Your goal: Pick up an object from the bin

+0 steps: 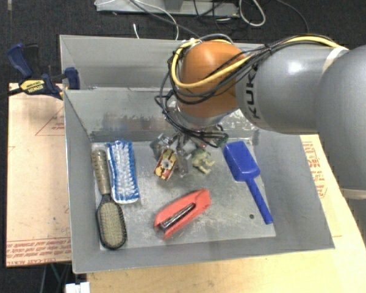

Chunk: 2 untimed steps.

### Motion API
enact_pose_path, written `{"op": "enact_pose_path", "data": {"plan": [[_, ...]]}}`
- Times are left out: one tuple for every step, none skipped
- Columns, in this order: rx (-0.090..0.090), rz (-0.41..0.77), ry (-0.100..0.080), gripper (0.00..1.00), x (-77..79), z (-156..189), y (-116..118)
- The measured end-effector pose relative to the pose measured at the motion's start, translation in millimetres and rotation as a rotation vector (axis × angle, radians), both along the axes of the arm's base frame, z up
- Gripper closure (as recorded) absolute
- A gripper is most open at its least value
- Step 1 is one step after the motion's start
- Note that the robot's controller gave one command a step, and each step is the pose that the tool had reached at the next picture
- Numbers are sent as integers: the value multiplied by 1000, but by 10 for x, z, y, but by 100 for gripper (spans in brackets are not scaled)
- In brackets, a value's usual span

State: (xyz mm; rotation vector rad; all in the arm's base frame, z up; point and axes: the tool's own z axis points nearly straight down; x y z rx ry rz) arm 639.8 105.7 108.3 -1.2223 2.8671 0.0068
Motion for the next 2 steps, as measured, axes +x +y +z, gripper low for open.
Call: {"op": "enact_pose_path", "data": {"plan": [[0, -1, -5, 100, 21, 382, 1], [0, -2, -7, 100, 27, 719, -1]]}}
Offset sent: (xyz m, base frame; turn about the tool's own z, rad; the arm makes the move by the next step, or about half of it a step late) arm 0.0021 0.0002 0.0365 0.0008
